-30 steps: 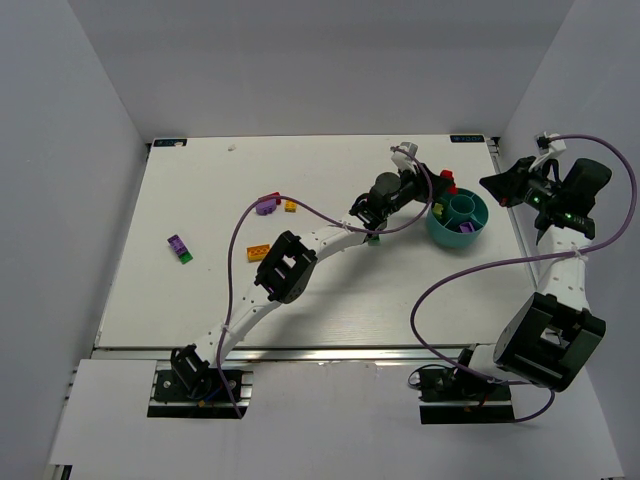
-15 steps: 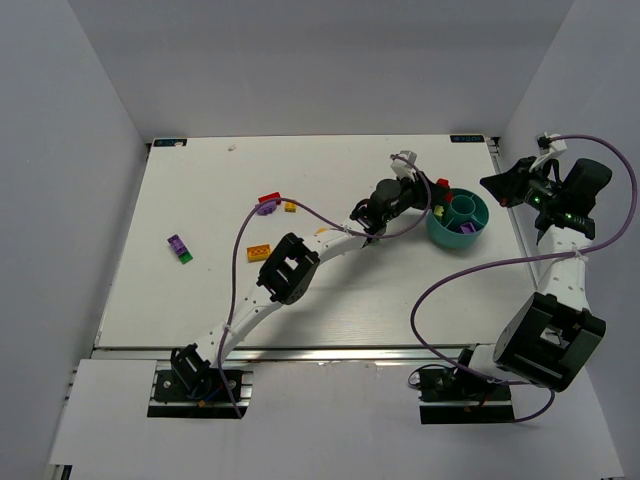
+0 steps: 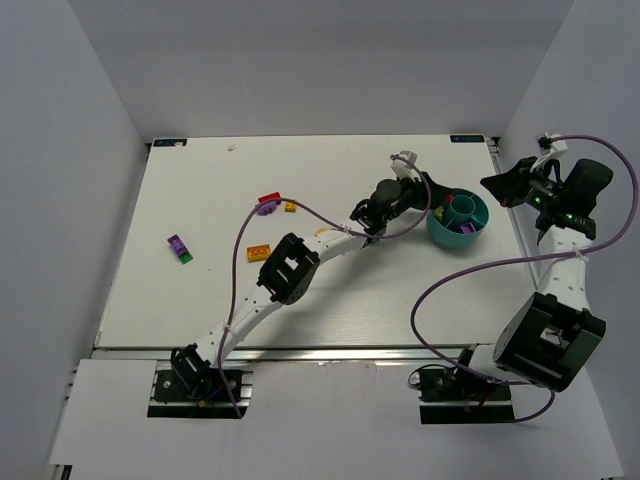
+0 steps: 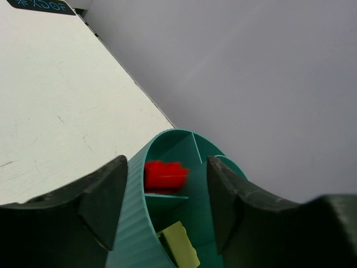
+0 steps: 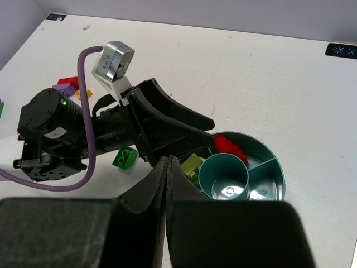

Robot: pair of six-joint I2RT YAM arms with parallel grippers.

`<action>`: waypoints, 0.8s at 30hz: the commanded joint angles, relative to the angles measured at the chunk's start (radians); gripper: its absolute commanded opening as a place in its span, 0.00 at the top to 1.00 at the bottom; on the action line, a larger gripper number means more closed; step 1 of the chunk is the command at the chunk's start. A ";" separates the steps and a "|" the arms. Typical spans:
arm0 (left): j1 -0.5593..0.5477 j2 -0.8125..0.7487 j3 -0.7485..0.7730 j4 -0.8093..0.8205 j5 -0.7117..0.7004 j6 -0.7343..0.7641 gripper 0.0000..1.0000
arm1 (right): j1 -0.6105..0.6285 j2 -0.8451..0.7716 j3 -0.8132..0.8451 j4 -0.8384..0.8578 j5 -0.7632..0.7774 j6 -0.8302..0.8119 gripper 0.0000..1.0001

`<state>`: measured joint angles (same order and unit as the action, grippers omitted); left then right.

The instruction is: Sort the legos into containers by color

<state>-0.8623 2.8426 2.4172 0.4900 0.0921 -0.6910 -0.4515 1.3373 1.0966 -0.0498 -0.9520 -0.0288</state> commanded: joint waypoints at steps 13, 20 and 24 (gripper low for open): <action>0.035 -0.286 -0.122 0.064 -0.043 0.051 0.36 | 0.034 0.014 0.057 -0.199 -0.189 -0.299 0.47; 0.173 -0.566 -0.451 -0.002 0.004 0.068 0.96 | 0.296 0.076 0.186 -0.648 -0.053 -0.924 0.24; 0.236 -0.869 -0.772 -0.063 -0.037 0.100 0.90 | 0.460 0.066 0.135 -0.546 0.086 -0.935 0.11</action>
<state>-0.6727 2.1937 1.8122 0.4767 0.0849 -0.6247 -0.0788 1.4136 1.2343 -0.5709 -0.9714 -0.8223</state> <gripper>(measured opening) 0.027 0.886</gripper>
